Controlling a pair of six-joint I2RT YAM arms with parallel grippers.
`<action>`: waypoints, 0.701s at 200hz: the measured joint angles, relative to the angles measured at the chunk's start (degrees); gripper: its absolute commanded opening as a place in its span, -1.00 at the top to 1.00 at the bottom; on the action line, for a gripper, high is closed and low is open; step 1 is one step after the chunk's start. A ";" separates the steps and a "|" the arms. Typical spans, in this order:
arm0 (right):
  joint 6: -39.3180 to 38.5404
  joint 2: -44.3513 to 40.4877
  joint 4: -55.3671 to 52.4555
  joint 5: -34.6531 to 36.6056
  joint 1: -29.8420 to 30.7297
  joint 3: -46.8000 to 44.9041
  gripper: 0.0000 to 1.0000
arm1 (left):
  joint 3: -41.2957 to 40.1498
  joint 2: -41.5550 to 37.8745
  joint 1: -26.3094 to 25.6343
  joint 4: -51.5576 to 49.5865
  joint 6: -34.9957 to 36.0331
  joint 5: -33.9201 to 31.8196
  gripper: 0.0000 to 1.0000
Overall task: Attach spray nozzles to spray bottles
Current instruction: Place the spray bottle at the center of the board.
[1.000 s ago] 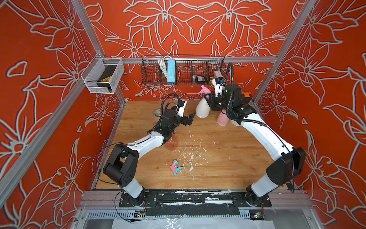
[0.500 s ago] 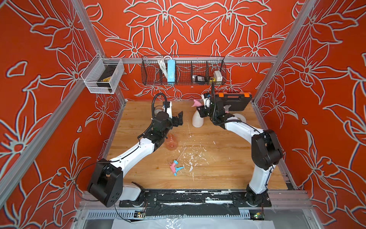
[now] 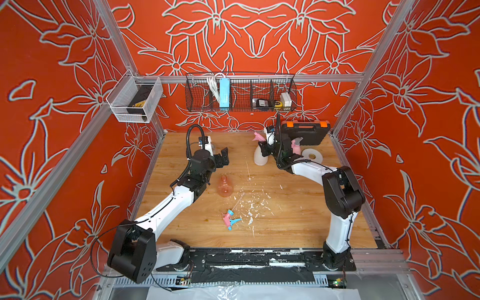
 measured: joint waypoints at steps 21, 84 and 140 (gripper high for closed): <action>-0.15 0.00 0.70 0.44 0.00 -1.14 0.69 | 0.00 0.00 0.26 0.00 -1.16 0.90 -0.96; 0.24 -1.01 2.78 0.92 0.42 -4.46 -0.17 | -2.75 -1.92 0.35 0.13 -3.41 1.97 -0.96; 0.09 -6.69 -0.59 1.86 1.42 -9.75 -0.38 | -3.52 -2.62 0.96 -1.03 -5.46 1.57 -0.96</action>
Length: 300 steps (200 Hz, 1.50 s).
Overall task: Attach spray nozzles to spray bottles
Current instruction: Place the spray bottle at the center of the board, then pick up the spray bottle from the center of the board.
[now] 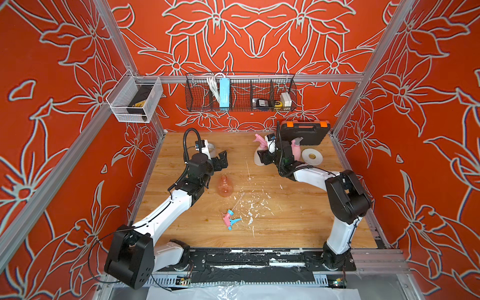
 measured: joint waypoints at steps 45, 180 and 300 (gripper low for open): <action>1.27 -12.26 -6.95 0.15 0.79 -2.38 -0.36 | 0.66 -0.04 3.23 -5.09 -1.73 -1.09 -0.96; 11.06 -10.03 -16.33 -5.40 21.75 4.81 -0.13 | -1.97 -7.02 16.20 -33.70 -17.05 -5.22 -0.96; 8.22 2.86 -15.98 -1.64 27.17 12.15 -0.16 | -4.98 -8.04 20.09 -34.51 -19.50 -0.17 -0.96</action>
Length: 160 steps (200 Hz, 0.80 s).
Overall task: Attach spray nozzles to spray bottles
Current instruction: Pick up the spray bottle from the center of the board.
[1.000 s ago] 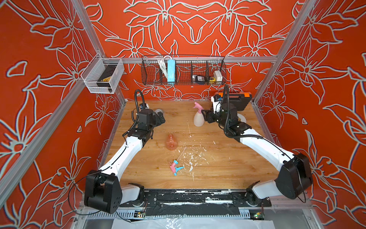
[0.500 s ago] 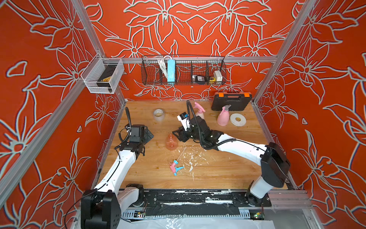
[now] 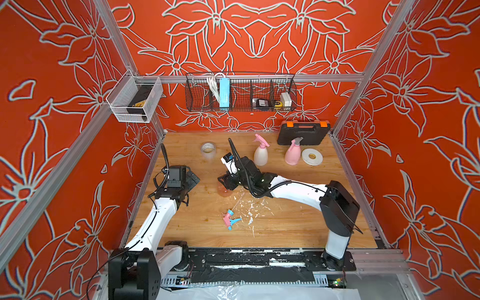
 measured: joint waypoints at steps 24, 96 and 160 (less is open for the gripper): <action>-0.31 2.36 0.26 0.44 0.00 0.87 -0.06 | 0.00 0.00 0.26 0.15 0.02 0.46 -0.96; -0.44 4.52 4.81 2.62 0.79 0.31 0.25 | -0.70 -0.17 0.42 1.33 0.04 1.46 -0.93; -0.44 5.11 6.43 3.74 1.18 0.31 0.23 | -1.66 -0.42 0.68 2.29 0.22 1.53 -0.87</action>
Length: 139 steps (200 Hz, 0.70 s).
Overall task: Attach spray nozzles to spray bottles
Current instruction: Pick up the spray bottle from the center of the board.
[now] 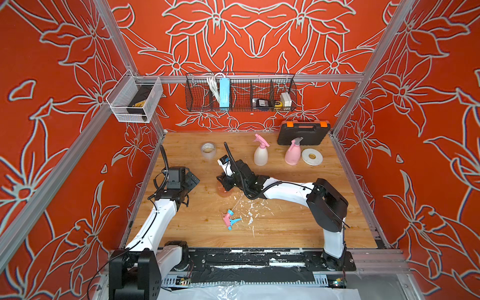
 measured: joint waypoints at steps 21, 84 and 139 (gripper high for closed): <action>-0.07 0.28 0.13 0.11 0.02 0.00 0.21 | 0.00 0.00 0.04 0.35 0.00 0.26 -0.87; -0.07 0.70 0.50 0.55 0.04 0.00 0.28 | 0.00 -0.09 0.07 1.01 0.02 1.03 -0.85; -0.09 1.38 2.40 1.20 0.15 -0.28 0.39 | 0.00 -0.42 0.20 1.36 0.02 1.90 -0.83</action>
